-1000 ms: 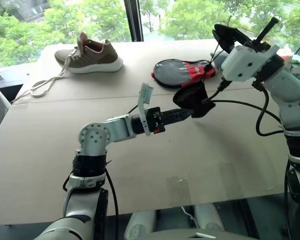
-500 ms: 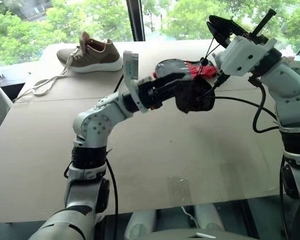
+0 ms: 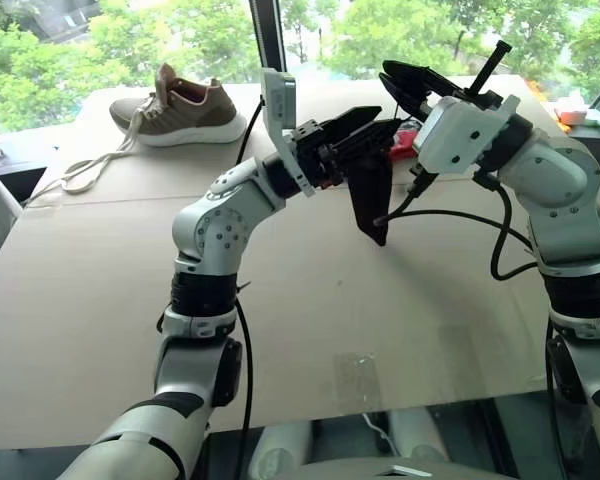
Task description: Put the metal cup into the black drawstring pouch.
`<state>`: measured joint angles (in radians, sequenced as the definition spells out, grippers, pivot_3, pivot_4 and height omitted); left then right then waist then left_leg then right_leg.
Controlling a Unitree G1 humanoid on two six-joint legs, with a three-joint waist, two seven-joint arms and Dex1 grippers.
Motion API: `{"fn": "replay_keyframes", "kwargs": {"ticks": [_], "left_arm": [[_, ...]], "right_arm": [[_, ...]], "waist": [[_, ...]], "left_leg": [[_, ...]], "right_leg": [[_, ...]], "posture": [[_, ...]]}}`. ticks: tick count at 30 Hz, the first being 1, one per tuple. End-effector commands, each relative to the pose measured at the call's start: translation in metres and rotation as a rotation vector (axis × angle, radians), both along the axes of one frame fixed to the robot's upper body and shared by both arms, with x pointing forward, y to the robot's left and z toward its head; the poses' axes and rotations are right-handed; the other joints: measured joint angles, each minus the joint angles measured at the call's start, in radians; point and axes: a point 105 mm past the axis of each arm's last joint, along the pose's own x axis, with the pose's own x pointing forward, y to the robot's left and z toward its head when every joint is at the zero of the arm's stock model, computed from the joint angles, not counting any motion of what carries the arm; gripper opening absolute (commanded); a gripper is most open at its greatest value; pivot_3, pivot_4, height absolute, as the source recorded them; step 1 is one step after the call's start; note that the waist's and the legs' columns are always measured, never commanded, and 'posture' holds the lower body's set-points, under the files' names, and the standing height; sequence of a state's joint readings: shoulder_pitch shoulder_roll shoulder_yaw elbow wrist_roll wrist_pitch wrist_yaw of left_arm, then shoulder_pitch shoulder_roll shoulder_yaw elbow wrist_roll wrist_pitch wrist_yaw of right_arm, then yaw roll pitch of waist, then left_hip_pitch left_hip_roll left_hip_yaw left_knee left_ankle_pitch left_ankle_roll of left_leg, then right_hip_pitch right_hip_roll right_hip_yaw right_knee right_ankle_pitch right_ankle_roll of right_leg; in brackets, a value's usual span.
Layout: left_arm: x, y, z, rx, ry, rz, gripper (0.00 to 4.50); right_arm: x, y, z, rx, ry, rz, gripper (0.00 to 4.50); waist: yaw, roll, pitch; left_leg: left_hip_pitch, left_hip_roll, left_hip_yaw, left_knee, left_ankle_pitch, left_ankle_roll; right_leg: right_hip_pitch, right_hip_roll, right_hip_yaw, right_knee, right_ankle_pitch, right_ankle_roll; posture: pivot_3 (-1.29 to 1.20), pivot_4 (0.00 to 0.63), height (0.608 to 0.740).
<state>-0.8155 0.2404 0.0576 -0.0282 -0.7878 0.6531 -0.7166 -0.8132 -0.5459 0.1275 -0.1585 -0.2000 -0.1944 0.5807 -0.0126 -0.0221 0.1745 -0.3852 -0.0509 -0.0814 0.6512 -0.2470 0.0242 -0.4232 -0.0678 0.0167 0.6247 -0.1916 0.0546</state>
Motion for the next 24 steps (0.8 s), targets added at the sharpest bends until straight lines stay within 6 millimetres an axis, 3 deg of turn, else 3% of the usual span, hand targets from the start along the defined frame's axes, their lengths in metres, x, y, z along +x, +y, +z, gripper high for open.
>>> {"fn": "replay_keyframes", "kwargs": {"ticks": [1, 15, 21, 24], "left_arm": [[-0.01, -0.003, 0.008, -0.007, -0.042, -0.042, 2.75], [-0.017, -0.011, -0.009, 0.067, -0.045, -0.095, 2.75], [-0.015, -0.009, -0.007, 0.047, -0.036, -0.096, 2.75], [-0.013, -0.008, -0.009, 0.048, -0.028, -0.093, 1.95]], "right_arm": [[-0.011, 0.004, 0.009, 0.015, -0.031, 0.033, 0.0], [-0.013, 0.012, 0.014, 0.025, -0.039, 0.051, 0.0], [-0.014, 0.013, 0.015, 0.03, -0.041, 0.056, 0.0], [-0.014, 0.014, 0.015, 0.032, -0.04, 0.059, 0.0]], "waist": [[0.0, 0.0, 0.0], [0.0, 0.0, 0.0], [0.0, 0.0, 0.0], [0.0, 0.0, 0.0]], "left_leg": [[0.0, 0.0, 0.0, 0.0, 0.0, 0.0], [0.0, 0.0, 0.0, 0.0, 0.0, 0.0], [0.0, 0.0, 0.0, 0.0, 0.0, 0.0], [0.0, 0.0, 0.0, 0.0, 0.0, 0.0]], "right_leg": [[0.0, 0.0, 0.0, 0.0, 0.0, 0.0], [0.0, 0.0, 0.0, 0.0, 0.0, 0.0], [0.0, 0.0, 0.0, 0.0, 0.0, 0.0], [0.0, 0.0, 0.0, 0.0, 0.0, 0.0]], "posture": [[0.0, 0.15, 0.736], [0.0, 0.15, 0.736], [0.0, 0.15, 0.736], [0.0, 0.15, 0.736]]}}
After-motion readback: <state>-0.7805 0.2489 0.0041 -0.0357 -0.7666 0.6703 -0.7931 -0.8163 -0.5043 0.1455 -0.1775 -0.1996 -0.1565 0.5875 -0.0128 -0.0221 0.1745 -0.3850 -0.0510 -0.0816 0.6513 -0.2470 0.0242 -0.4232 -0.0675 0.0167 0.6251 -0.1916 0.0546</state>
